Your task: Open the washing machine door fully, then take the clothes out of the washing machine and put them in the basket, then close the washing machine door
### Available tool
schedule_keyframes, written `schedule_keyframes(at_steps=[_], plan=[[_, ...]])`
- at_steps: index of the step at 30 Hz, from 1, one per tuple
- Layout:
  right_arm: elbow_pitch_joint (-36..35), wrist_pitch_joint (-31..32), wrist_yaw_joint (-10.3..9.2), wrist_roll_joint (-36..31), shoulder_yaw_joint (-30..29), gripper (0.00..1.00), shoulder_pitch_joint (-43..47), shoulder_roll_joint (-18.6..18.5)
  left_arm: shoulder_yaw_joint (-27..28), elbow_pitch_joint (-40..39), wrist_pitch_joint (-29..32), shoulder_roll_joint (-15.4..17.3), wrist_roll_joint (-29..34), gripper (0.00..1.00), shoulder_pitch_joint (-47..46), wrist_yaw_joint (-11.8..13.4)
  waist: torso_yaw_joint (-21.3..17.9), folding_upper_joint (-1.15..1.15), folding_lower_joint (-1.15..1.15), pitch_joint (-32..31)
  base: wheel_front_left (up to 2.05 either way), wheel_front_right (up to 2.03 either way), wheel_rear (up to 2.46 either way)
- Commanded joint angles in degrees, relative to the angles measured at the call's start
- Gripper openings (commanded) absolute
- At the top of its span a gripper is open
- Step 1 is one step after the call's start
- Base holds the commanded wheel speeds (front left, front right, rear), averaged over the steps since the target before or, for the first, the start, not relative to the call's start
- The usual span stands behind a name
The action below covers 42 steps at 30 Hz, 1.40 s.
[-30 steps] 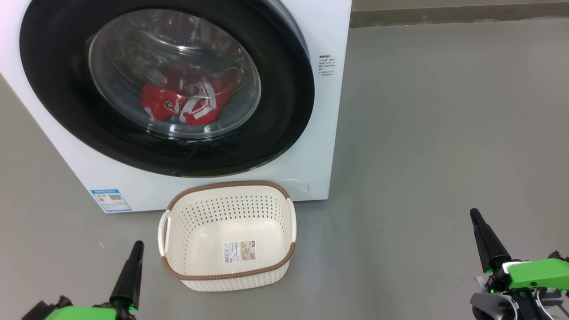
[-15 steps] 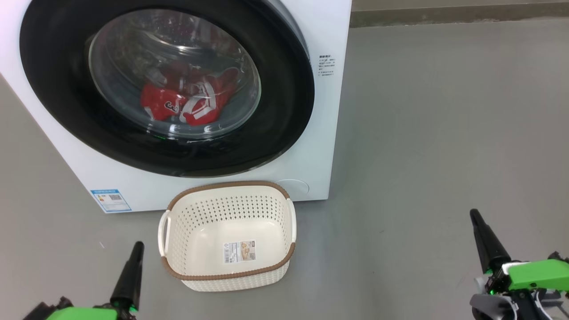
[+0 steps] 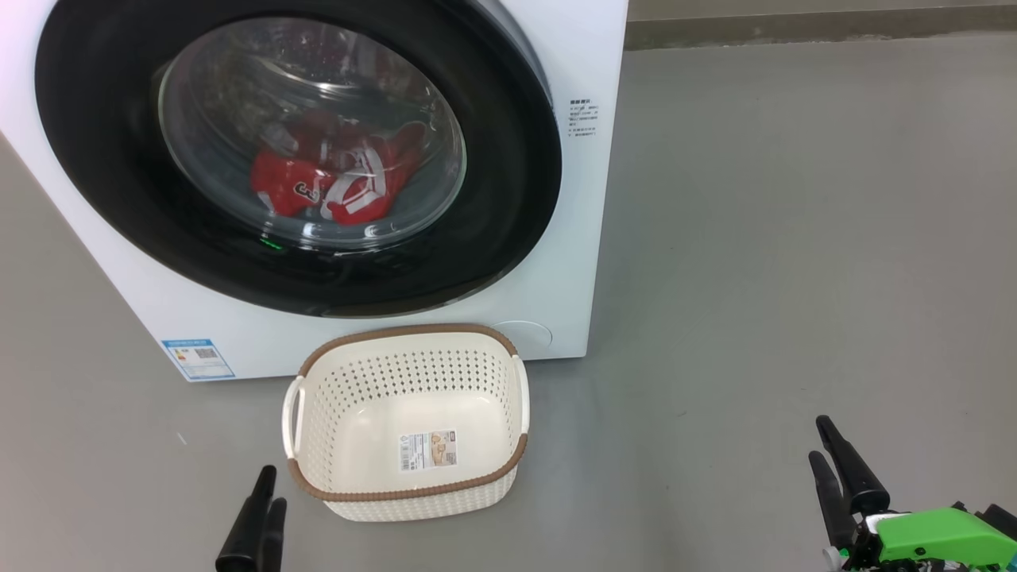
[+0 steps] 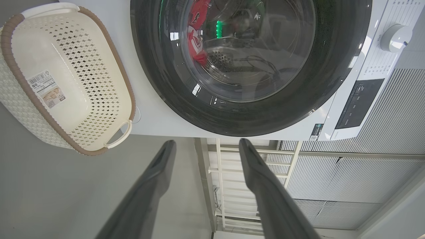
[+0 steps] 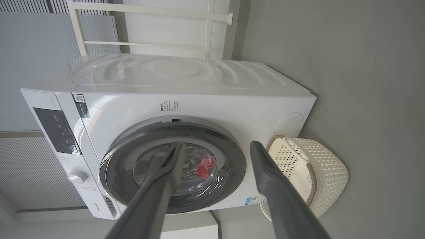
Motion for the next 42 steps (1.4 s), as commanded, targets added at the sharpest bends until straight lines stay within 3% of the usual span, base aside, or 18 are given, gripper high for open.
schedule_keyframes(at_steps=[1,18,42], plan=[[-1.13,-1.0,0.1,-0.27,1.28,1.0,-3.41,-0.77,-0.51,-1.78,-0.83,0.52,-0.08,1.0,-2.73,-0.07,-0.01,0.0,-0.03,0.1,0.0,0.0,0.0],[-0.13,-4.52,0.22,-4.94,5.57,1.0,-6.6,-1.34,-2.96,-3.27,-4.48,1.58,6.18,1.0,-4.74,-0.13,-0.02,0.0,-0.04,0.12,0.0,0.0,0.0],[1.51,-9.2,0.4,-19.46,9.02,1.0,-10.32,-1.97,-5.61,-4.12,-9.09,2.07,27.61,1.0,-7.22,1.41,0.03,0.0,-0.04,-0.06,0.0,0.0,0.0]])
